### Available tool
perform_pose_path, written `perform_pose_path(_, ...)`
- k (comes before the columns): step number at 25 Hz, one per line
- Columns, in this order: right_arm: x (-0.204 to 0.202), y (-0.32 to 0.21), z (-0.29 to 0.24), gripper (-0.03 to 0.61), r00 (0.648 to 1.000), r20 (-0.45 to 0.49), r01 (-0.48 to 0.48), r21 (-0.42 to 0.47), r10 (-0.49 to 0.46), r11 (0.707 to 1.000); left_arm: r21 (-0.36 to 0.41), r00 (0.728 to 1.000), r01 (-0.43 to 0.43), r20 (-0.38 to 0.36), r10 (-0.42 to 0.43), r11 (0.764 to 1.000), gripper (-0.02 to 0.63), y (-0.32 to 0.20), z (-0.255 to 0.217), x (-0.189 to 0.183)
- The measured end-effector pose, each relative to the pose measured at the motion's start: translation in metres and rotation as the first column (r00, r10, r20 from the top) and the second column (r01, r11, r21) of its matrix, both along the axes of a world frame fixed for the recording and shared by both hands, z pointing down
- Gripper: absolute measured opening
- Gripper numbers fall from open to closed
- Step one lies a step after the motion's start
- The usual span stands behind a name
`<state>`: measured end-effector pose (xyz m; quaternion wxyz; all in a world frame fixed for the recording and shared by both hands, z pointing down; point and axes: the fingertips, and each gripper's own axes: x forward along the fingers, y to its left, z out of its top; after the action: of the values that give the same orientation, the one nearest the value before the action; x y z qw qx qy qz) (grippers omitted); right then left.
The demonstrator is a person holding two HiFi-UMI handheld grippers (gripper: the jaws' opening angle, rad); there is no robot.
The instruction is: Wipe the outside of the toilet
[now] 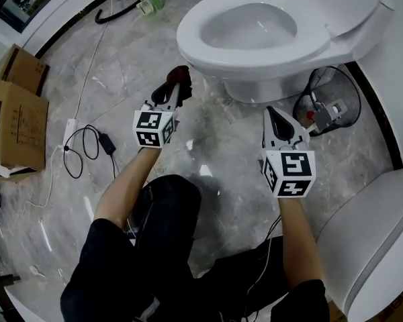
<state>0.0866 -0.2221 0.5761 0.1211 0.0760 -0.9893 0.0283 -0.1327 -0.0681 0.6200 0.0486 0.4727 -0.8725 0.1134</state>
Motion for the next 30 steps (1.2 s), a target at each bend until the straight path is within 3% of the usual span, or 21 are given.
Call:
perform_pose_path(6,-0.024,0.003,-0.009,0.005,0.996,-0.003,-0.086,-0.030,0.086,0.996,-0.009,0.992,-0.118,0.039,0.119,0.993,0.060,-0.002,-0.031,-0.014)
perform_pose_path(8,-0.028,0.005,-0.024,0.005,0.994,0.007,-0.108,-0.003,0.108,0.994,-0.025,0.988,-0.154,0.026,0.155,0.988,0.060,-0.003,-0.041,-0.018)
perform_pose_path(10,-0.021,0.011,-0.039,0.005,0.990,0.004,-0.139,0.020,0.139,0.990,-0.046,0.982,-0.189,0.004,0.190,0.981,0.060,0.003,-0.054,-0.018)
perform_pose_path(14,0.000,0.020,-0.075,0.005,0.974,-0.057,-0.221,-0.019,0.219,0.975,-0.086,0.962,-0.272,-0.014,0.272,0.958,0.060,0.008,-0.104,-0.014)
perform_pose_path(26,-0.017,0.072,-0.320,0.005,0.934,-0.117,-0.346,-0.053,0.338,0.937,-0.078,0.889,-0.457,-0.078,0.451,0.886,0.060,0.007,-0.345,-0.007)
perform_pose_path(30,-0.027,0.096,-0.395,0.005,0.911,-0.136,-0.401,-0.071,0.390,0.913,-0.077,0.848,-0.529,-0.080,0.523,0.845,0.060,0.014,-0.424,-0.006)
